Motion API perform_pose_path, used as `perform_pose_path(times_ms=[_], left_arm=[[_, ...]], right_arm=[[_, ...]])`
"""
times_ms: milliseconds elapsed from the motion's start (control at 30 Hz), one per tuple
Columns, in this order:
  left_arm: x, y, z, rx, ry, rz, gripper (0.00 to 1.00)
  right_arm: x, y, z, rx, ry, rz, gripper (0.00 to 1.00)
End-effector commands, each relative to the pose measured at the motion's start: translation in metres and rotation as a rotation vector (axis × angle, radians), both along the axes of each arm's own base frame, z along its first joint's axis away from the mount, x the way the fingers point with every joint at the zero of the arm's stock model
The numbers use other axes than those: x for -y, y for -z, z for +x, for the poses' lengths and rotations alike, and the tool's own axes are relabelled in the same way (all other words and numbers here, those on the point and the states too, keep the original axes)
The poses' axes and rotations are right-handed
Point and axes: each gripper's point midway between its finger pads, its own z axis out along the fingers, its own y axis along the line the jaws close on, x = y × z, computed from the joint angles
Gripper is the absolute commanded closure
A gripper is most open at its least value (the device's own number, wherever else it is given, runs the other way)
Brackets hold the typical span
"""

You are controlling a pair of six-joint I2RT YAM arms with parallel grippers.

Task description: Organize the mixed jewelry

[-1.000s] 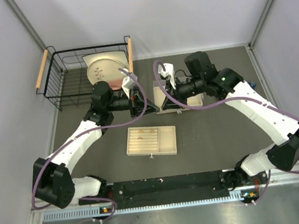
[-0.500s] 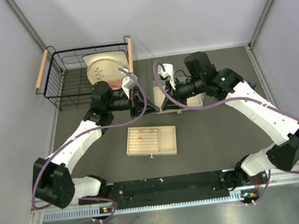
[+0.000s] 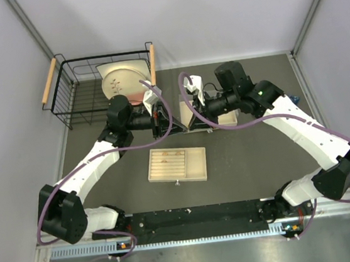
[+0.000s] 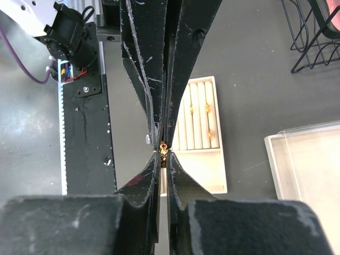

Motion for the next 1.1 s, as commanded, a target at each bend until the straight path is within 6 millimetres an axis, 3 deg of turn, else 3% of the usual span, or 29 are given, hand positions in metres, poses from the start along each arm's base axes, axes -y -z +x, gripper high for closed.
perform_pose_path(times_ms=[0, 200, 300, 400, 533, 667, 700, 767, 800, 867, 900, 933, 1067], left_arm=[[0.002, -0.015, 0.008, 0.069, -0.029, -0.035, 1.00], [0.001, -0.016, 0.011, 0.079, -0.061, -0.041, 0.99], [-0.009, -0.018, 0.020, 0.097, -0.134, -0.048, 0.75], [-0.029, -0.023, 0.035, 0.112, -0.229, -0.061, 0.59], [-0.067, -0.024, 0.060, 0.100, -0.369, -0.061, 0.49], [-0.116, -0.019, 0.083, 0.066, -0.528, -0.061, 0.45], [-0.136, -0.012, 0.093, 0.043, -0.602, -0.051, 0.45], [-0.154, -0.008, 0.099, 0.032, -0.674, -0.045, 0.44], [-0.170, -0.001, 0.104, 0.004, -0.728, -0.034, 0.44], [-0.184, 0.007, 0.109, -0.028, -0.783, -0.021, 0.44], [-0.198, 0.011, 0.112, -0.036, -0.824, -0.014, 0.44], [-0.202, 0.016, 0.112, -0.055, -0.836, -0.007, 0.44], [-0.227, 0.031, 0.113, -0.087, -0.918, 0.031, 0.45]], right_arm=[[-0.012, -0.022, -0.012, 0.017, -0.074, 0.061, 1.00], [-0.011, -0.021, -0.009, 0.028, -0.057, 0.051, 1.00], [-0.008, -0.015, 0.003, 0.058, 0.001, 0.016, 1.00], [-0.003, -0.008, 0.010, 0.074, 0.039, -0.017, 1.00], [-0.001, 0.010, 0.020, 0.104, 0.083, -0.090, 1.00], [-0.010, 0.045, 0.024, 0.167, 0.084, -0.222, 1.00], [-0.018, 0.060, 0.023, 0.158, 0.069, -0.260, 1.00], [-0.021, 0.077, 0.030, 0.190, 0.083, -0.329, 1.00], [-0.033, 0.094, 0.029, 0.197, 0.062, -0.370, 1.00], [-0.038, 0.113, 0.037, 0.245, 0.082, -0.448, 1.00], [-0.045, 0.122, 0.034, 0.260, 0.067, -0.471, 1.00], [-0.051, 0.139, 0.035, 0.256, 0.054, -0.509, 1.00], [-0.064, 0.177, 0.036, 0.282, 0.032, -0.603, 1.00]])
